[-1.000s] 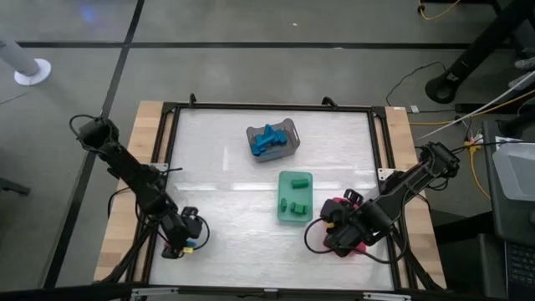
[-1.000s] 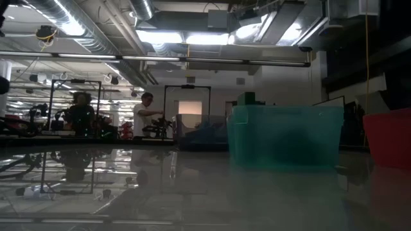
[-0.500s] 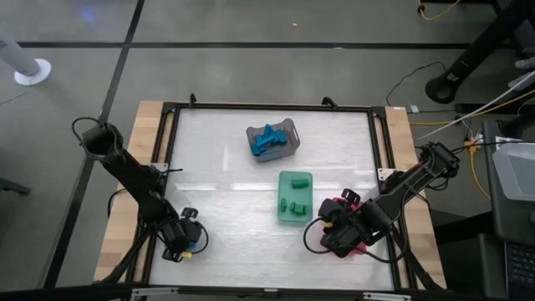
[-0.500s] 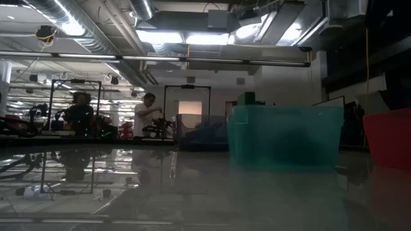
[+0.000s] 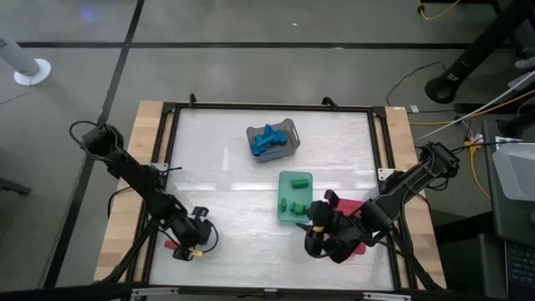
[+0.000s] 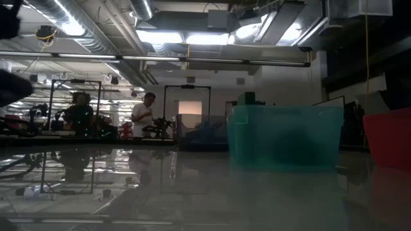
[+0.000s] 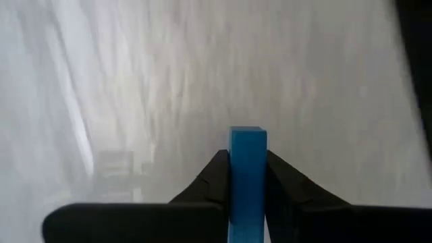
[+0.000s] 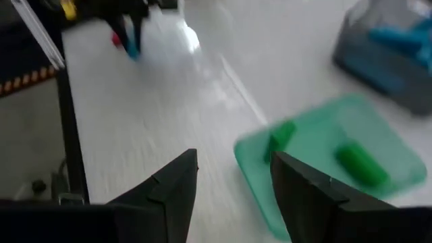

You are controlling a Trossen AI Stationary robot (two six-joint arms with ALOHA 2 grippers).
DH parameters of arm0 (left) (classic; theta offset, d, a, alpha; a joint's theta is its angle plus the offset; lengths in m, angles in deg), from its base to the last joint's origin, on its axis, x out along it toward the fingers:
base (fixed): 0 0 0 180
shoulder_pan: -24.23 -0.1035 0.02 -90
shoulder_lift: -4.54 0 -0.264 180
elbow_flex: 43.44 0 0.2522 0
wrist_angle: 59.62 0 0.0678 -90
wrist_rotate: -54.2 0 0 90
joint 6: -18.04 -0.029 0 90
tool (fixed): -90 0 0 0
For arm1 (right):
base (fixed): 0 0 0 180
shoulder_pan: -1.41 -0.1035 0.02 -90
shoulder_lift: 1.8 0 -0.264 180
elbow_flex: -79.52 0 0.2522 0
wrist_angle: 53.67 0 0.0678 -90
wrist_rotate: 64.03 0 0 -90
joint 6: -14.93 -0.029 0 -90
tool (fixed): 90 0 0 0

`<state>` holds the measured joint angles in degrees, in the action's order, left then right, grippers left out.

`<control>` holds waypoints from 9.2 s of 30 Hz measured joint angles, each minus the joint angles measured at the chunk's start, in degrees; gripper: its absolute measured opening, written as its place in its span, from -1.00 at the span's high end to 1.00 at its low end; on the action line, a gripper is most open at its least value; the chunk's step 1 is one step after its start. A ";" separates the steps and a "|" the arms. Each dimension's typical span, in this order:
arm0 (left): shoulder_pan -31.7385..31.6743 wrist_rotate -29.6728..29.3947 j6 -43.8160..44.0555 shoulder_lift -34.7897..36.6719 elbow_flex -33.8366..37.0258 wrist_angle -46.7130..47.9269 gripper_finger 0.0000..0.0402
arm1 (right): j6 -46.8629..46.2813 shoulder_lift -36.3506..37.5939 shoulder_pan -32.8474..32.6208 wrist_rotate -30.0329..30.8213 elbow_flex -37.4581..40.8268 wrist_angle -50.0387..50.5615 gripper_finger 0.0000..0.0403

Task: Sort blocks
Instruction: Put the blue block into the gray bin, then put the red block into the pink bin

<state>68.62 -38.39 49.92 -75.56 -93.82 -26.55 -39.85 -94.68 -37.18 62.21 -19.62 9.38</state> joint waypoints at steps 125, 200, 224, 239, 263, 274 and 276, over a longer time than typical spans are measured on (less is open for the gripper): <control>11.04 6.68 29.62 22.54 8.37 11.91 0.02 | 50.69 -19.45 54.68 -24.19 -0.02 -21.63 0.02; -5.75 -8.80 10.75 5.68 5.39 -22.36 0.48 | 55.77 -20.58 13.55 -17.86 -10.62 -23.98 0.02; -11.53 1.38 8.56 5.79 5.26 -39.79 0.45 | 82.51 -24.17 11.58 -18.81 -10.61 -44.06 0.02; -11.53 1.36 8.15 5.79 5.26 -39.90 0.45 | 82.20 -24.17 12.04 -19.81 -10.62 -42.09 0.02; -11.72 1.93 2.28 6.75 5.19 -39.49 0.45 | 77.10 -24.09 11.82 -19.51 -15.29 -32.68 0.72; -13.56 5.55 -5.32 23.03 5.13 -18.28 0.45 | 62.22 -23.74 10.46 -14.83 -35.46 3.79 0.70; -13.40 5.44 -6.13 26.56 5.39 -13.56 0.45 | 58.31 -23.74 9.69 -12.88 -39.06 11.06 0.70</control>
<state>55.22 -32.95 43.79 -49.00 -88.42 -40.11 18.46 -118.42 -27.49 49.33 -58.69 20.44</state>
